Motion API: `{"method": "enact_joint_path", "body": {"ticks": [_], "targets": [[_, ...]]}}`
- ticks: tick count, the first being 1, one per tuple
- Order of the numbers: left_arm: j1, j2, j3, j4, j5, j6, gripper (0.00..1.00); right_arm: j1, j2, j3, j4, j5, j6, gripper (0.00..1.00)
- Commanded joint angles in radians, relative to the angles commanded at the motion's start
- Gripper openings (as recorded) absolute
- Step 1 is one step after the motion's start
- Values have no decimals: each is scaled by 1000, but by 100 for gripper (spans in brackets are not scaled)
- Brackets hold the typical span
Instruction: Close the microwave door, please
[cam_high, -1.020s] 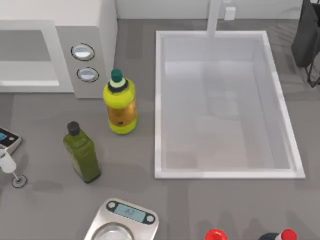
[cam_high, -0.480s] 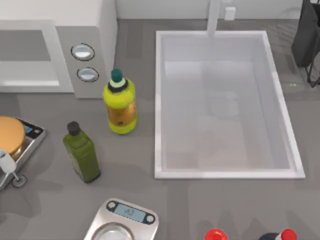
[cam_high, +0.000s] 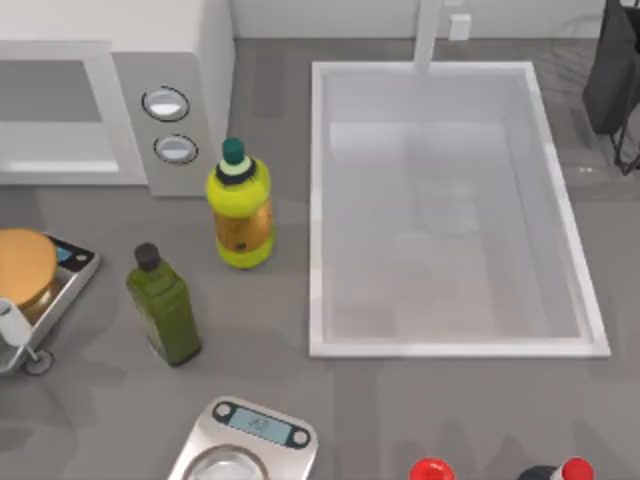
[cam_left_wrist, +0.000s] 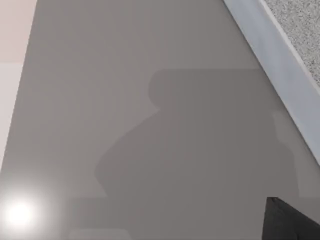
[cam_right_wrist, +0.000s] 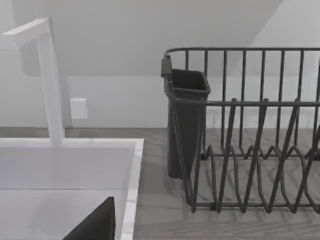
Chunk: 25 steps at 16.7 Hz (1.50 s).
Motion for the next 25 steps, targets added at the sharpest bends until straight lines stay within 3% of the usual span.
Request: {"method": "enact_joint_path", "body": {"ticks": [5,10,16,20,22,25], "targets": [[-151,-203,-138,32,-112,-201,0,0,0,0,0,0,0,100],[-307,-245,-211,67,-163,-241,0,0,0,0,0,0,0,100],[-314,-254,-182,75,-173,-248,0,0,0,0,0,0,0,100],[-335,-306,-180,99,-164,-356,0,0,0,0,0,0,0,100],[-404,-346,-187,111,-198,-449,0,0,0,0,0,0,0,100],[-586,-392,-210,115,-322,-576,0,0,0,0,0,0,0,100]]}}
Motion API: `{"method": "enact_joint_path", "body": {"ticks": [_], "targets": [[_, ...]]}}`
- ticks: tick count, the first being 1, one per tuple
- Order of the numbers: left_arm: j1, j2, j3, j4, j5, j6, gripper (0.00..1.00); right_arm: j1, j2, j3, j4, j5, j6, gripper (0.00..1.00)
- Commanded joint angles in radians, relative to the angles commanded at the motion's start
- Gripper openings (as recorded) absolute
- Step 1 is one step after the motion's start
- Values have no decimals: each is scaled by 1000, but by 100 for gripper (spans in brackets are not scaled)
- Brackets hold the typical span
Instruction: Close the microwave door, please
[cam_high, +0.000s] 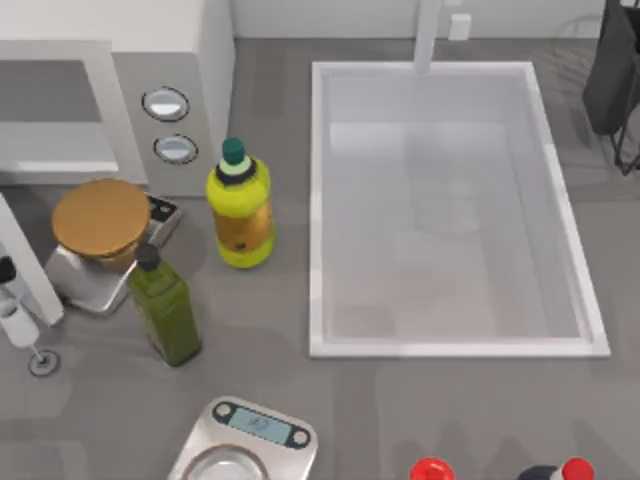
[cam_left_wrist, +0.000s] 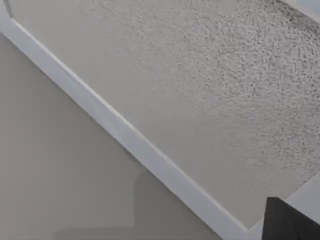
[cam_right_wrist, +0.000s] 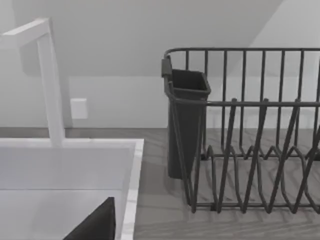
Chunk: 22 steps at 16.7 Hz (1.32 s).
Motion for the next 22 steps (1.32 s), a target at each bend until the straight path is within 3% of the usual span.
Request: {"method": "enact_joint_path", "body": {"ticks": [3,6,14,22], "targets": [[-179,-11,-27,-17,-148,-52,0,0,0,0,0,0,0,100],[-264,0,-48,-39,-235,-56,0,0,0,0,0,0,0,100],[-245,35,-34,-25,-289,-15,0,0,0,0,0,0,0,100],[-239,407,174,131,-290,-9,0,0,0,0,0,0,0,100]]}}
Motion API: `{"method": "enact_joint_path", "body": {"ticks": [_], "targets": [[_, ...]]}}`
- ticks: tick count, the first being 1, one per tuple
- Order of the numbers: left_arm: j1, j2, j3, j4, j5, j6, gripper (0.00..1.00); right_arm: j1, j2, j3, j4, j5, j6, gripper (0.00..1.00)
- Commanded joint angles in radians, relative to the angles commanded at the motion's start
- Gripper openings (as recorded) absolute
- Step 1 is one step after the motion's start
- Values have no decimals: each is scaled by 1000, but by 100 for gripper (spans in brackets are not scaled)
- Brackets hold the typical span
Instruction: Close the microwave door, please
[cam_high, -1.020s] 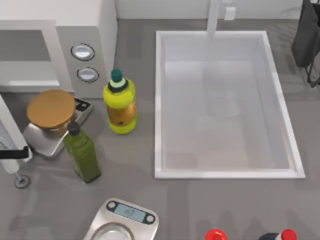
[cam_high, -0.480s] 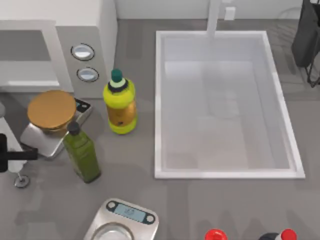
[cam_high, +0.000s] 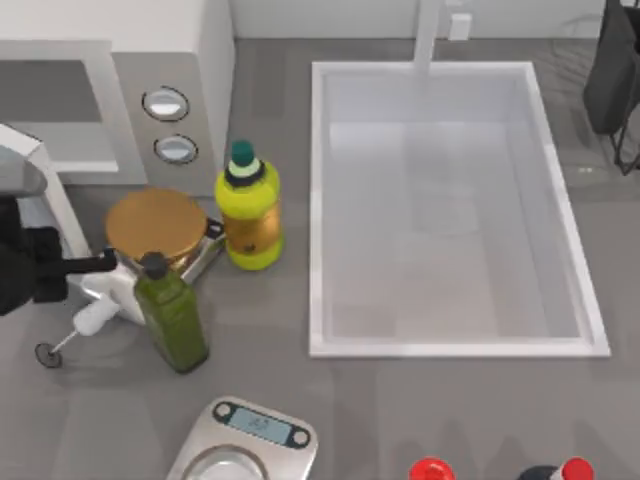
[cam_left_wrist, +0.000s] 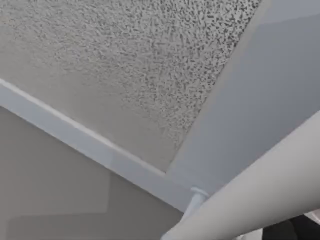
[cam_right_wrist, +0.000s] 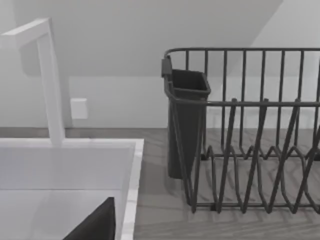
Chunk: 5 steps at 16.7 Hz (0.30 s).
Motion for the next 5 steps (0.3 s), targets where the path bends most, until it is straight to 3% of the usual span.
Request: {"method": "enact_joint_path", "body": {"ticks": [5], "targets": [[0,102,59,49,3,1,0,0,0,0,0,0,0,100]]}}
